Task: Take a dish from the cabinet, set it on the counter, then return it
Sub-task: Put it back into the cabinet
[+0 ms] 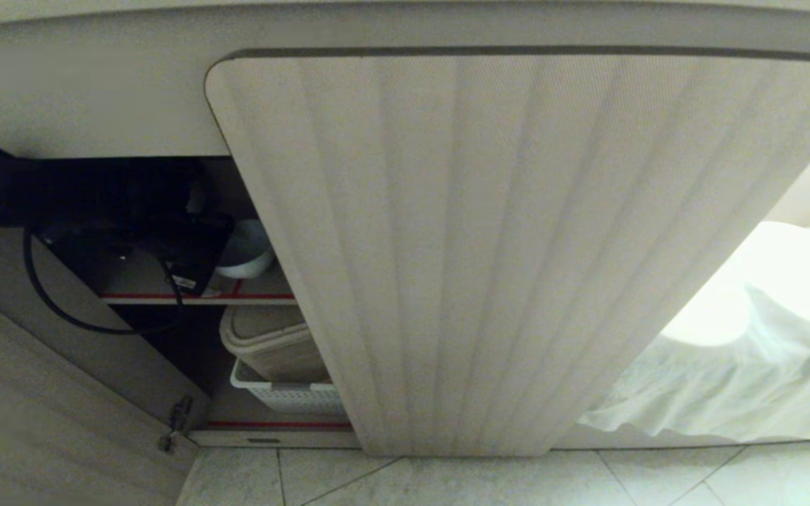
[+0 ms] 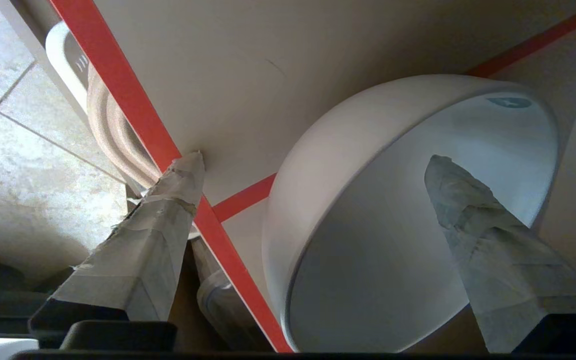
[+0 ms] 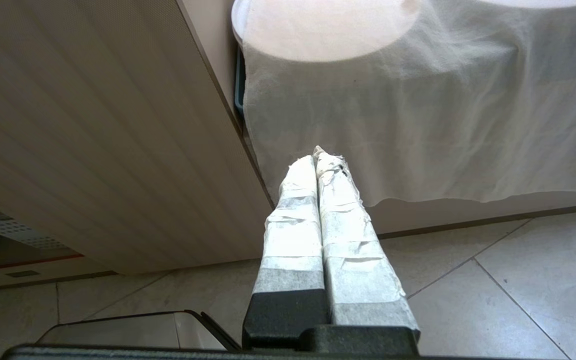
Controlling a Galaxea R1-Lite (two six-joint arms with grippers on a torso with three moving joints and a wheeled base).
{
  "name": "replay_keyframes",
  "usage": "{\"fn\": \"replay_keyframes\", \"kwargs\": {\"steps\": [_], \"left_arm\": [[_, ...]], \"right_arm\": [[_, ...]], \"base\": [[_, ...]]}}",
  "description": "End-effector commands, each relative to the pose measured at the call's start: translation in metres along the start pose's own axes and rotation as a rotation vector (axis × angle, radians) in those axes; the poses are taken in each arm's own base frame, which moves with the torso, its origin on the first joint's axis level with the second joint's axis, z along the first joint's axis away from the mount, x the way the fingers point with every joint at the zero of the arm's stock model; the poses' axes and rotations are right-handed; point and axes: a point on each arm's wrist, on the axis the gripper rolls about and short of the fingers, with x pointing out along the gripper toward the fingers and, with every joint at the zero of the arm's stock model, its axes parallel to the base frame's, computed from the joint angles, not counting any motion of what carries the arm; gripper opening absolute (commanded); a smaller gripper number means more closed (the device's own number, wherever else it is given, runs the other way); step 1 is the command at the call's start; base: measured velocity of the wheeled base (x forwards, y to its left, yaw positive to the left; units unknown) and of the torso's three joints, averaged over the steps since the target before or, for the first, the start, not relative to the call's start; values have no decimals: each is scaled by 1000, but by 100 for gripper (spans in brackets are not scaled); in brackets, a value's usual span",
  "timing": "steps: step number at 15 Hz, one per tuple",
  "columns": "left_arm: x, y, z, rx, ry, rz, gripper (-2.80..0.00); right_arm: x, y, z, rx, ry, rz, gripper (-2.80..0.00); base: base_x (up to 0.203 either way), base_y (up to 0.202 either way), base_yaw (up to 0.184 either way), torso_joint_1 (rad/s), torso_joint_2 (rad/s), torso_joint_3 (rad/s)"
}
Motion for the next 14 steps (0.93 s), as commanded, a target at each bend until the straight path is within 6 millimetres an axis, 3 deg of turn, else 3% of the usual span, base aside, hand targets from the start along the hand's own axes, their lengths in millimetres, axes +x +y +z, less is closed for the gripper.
{"fn": "replay_keyframes", "kwargs": {"steps": [1,14], "left_arm": [[-9,-1,0,-16,-4,-12,0],[-22,8,-3,-23,-56,-169,0]], "right_arm": [[0,0,0,1,-1,0,-280],[0,0,0,1,-1,0,-280]], "base": [[0,0,0,0,0,0],[0,0,0,0,0,0]]}}
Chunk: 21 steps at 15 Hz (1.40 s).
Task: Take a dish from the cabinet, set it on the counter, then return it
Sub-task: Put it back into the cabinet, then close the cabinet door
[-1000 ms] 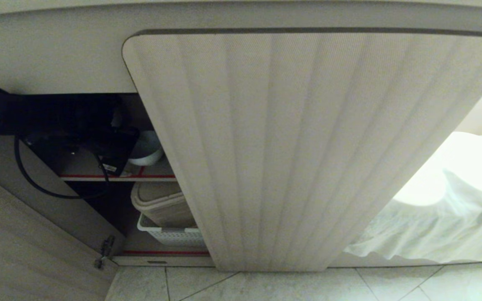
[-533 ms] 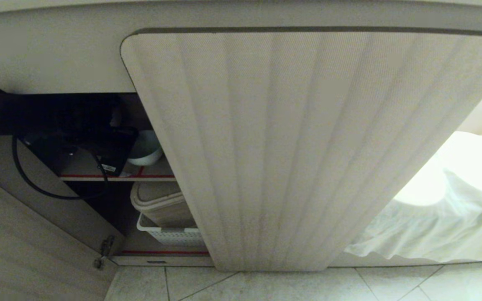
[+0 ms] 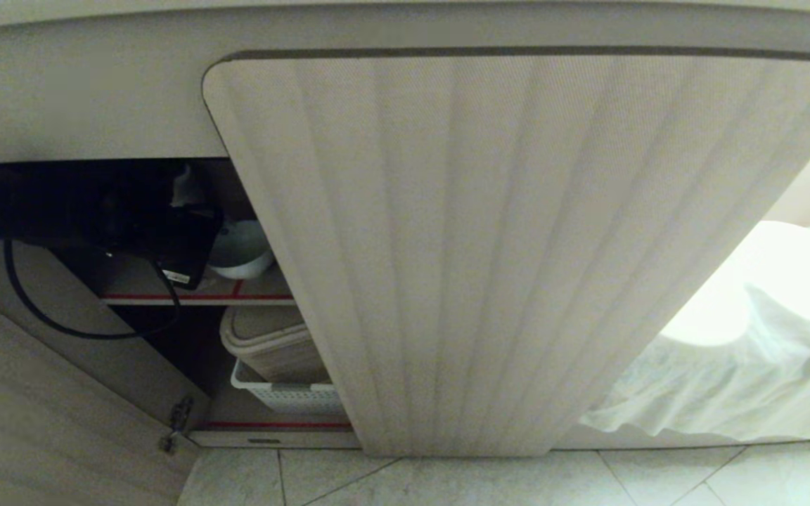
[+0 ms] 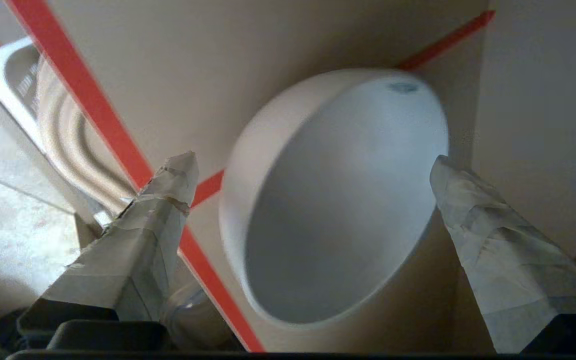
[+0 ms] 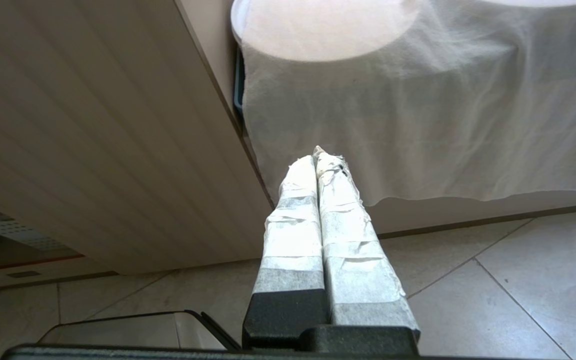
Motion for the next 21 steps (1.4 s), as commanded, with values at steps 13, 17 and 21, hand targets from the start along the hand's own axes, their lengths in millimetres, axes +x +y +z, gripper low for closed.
{"fn": "replay_keyframes", "kwargs": {"steps": [13,17,21], "left_arm": [[-21,43,-26,70,-122,-329,0],[-21,66,-33,130,-201,-494,0],[-18,68,-33,133,-241,-537,-86]], "right_arm": [[0,0,0,1,0,0,-280],[0,0,0,1,-2,0,-280],[0,0,0,1,-2,0,-280]], "base": [[0,0,0,0,0,0],[0,0,0,0,0,0],[0,0,0,0,0,0]]}}
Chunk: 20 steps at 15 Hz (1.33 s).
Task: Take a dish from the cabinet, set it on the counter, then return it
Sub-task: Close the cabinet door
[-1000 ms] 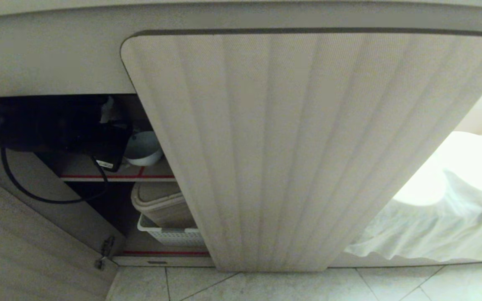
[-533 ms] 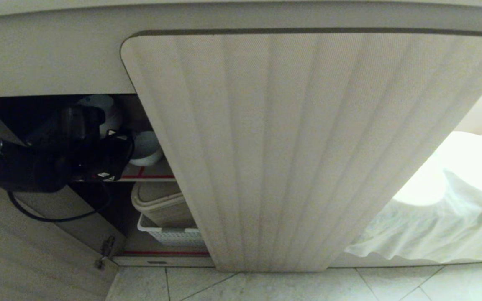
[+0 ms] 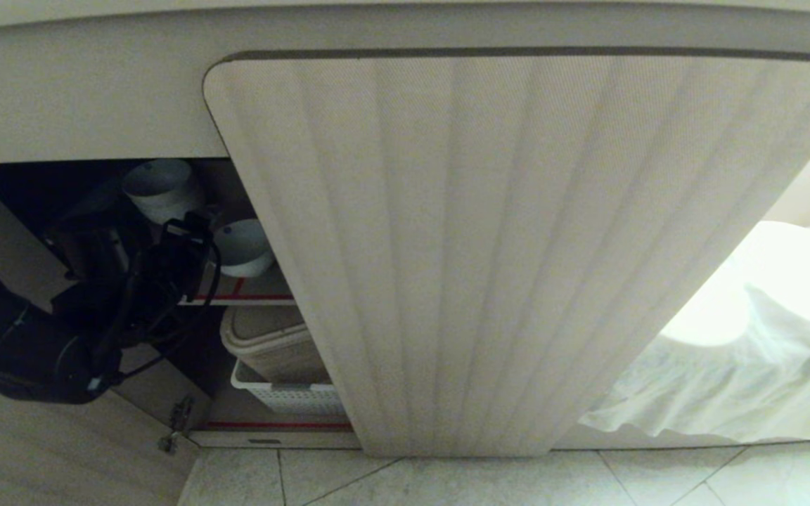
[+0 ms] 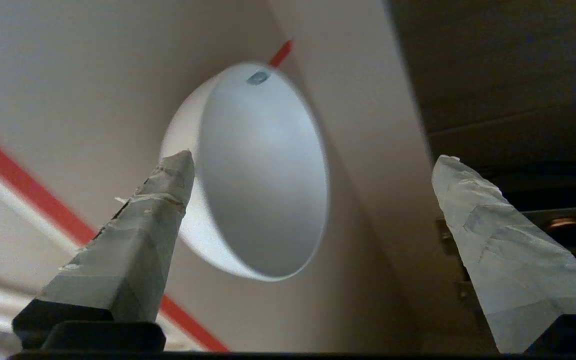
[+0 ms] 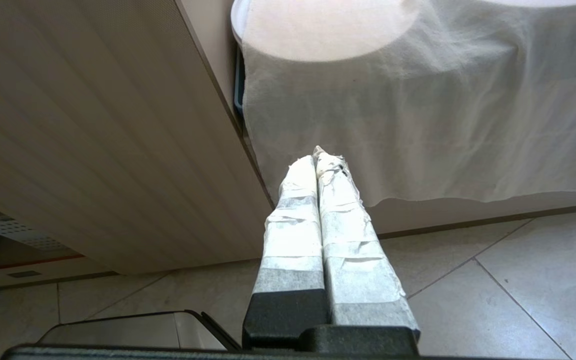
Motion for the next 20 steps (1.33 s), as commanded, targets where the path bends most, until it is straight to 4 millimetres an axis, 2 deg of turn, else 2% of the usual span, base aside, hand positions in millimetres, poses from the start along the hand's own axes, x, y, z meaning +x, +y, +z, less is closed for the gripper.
{"fn": "replay_keyframes", "kwargs": {"steps": [1,16,20], "left_arm": [[2,5,-2,-7,1,11,-280],[-8,-1,3,-18,-20,-5,-280],[-24,-4,7,-19,-20,-7,-280]], "right_arm": [[0,0,0,1,0,1,-280],[0,0,0,1,-2,0,-280],[0,0,0,1,0,0,-280]], "base": [[0,0,0,0,0,0],[0,0,0,0,0,0],[0,0,0,0,0,0]]}}
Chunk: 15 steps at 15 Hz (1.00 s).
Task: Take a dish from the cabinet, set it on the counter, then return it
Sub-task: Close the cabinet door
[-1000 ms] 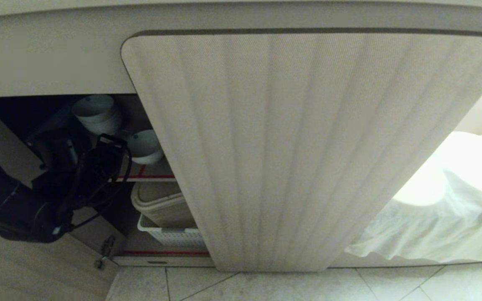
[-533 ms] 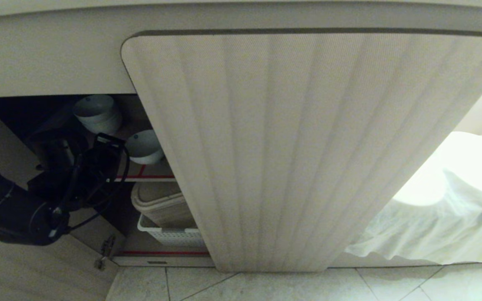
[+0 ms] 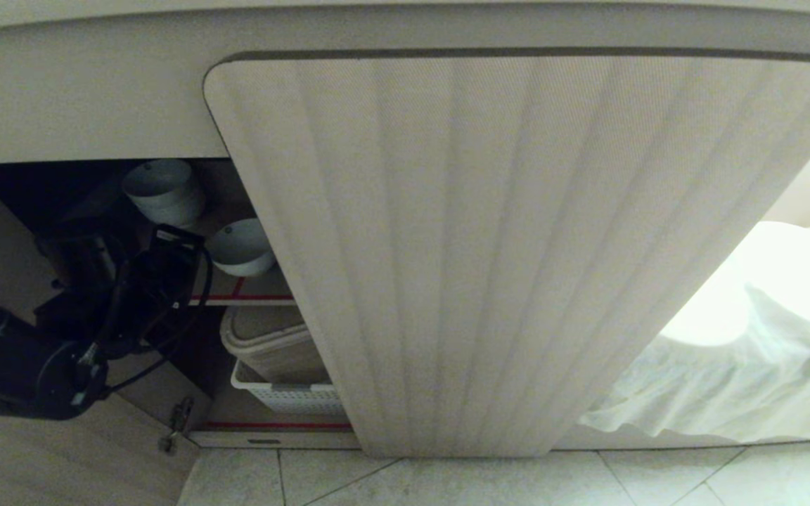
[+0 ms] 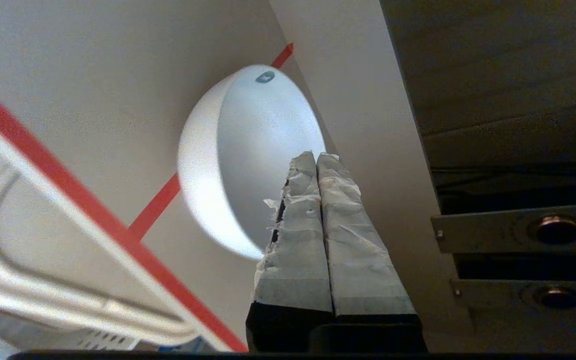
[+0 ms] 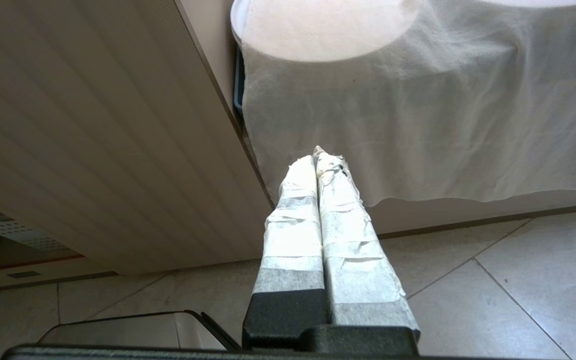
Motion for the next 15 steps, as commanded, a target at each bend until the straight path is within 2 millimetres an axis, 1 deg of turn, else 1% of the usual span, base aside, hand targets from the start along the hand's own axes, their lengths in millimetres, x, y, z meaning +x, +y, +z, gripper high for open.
{"fn": "replay_keyframes", "kwargs": {"steps": [1,4,7,9,15], "left_arm": [[-14,-6,4,-9,-7,-19,-280],[-35,-10,8,-10,-7,-28,-280],[-63,-14,13,-9,-10,-43,-280],[-80,-10,13,-7,-3,-33,-280],[-103,-1,13,-1,5,-10,-280]], "right_arm": [[0,0,0,1,0,1,-280],[0,0,0,1,0,1,-280],[0,0,0,1,-2,0,-280],[0,0,0,1,0,0,-280],[0,0,0,1,0,1,-280]], "base": [[0,0,0,0,0,0],[0,0,0,0,0,0],[0,0,0,0,0,0],[0,0,0,0,0,0],[0,0,0,0,0,0]]}}
